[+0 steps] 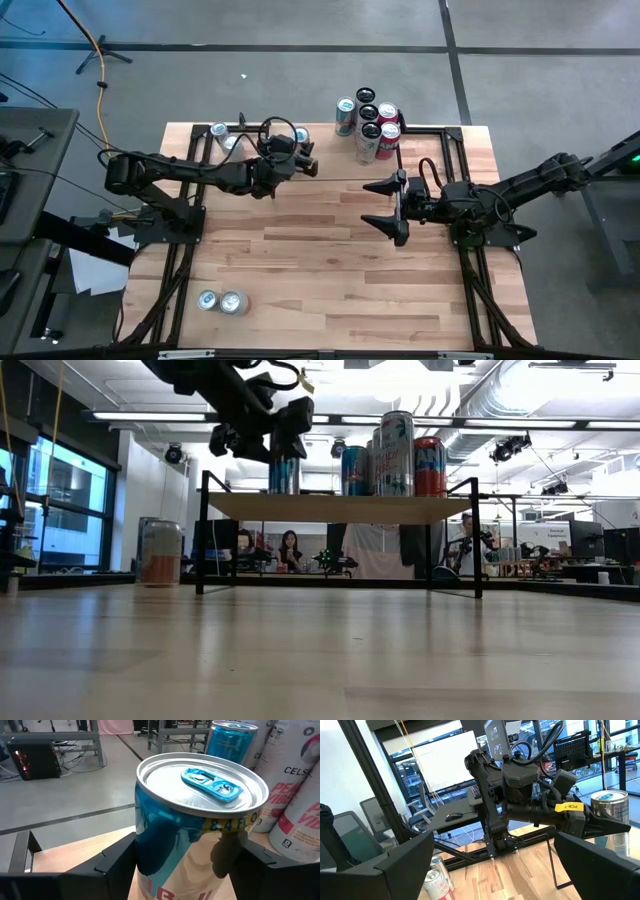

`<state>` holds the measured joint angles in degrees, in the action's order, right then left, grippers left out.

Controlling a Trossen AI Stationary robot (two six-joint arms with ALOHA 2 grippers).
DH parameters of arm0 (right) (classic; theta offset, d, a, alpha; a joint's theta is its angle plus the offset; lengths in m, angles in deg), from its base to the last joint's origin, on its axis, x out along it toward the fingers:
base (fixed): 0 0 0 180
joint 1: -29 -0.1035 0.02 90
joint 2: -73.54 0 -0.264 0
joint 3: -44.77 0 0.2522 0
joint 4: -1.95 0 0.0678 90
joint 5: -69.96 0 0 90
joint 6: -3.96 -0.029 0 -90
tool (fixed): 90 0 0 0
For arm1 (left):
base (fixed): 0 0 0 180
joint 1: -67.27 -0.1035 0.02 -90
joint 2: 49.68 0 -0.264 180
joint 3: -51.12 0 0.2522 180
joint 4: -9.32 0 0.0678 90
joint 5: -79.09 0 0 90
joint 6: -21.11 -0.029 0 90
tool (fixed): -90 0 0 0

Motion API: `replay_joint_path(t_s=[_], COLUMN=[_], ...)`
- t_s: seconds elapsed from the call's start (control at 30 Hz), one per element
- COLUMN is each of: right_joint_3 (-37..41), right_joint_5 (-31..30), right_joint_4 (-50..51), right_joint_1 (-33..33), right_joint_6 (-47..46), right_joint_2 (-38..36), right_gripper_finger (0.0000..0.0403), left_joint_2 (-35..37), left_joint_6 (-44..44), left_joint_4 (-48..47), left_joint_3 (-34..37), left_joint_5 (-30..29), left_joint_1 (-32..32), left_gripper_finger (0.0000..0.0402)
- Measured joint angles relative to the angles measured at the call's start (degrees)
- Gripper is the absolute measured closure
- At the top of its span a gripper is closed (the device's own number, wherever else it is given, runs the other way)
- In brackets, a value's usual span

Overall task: Place canned beverage on shelf
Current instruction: Put the top right blue soda can on the shelf aligned with the blue soda can

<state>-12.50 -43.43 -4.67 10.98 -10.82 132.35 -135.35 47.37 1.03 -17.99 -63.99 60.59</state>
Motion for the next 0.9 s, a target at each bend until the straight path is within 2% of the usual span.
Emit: replay_joint_path(t_s=[0.17, 0.27, 0.7, 0.9], right_joint_3=[0.0, 0.0, 0.02, 0.02], right_joint_5=[0.0, 0.0, 0.02, 0.02], right_joint_4=[0.0, 0.0, 0.0, 0.0], right_joint_1=[0.0, 0.0, 0.0, 0.0], right_joint_6=[-0.23, -0.23, -0.23, -0.23], right_joint_2=[0.0, 0.0, -0.02, -0.02], right_gripper_finger=[0.0004, 0.0004, 0.0004, 0.0004], left_joint_2=[-0.04, -0.04, 1.49, 3.92], left_joint_6=[-0.89, -0.89, -0.94, -4.24], left_joint_4=[-0.04, -0.04, 0.0, -0.1], left_joint_3=[0.0, 0.0, 0.0, 0.0], left_joint_5=[0.3, 0.31, 0.69, 1.35], left_joint_1=[-0.07, -0.07, -0.04, 0.09], left_gripper_finger=[0.0159, 0.0143, 0.0009, 0.0004])
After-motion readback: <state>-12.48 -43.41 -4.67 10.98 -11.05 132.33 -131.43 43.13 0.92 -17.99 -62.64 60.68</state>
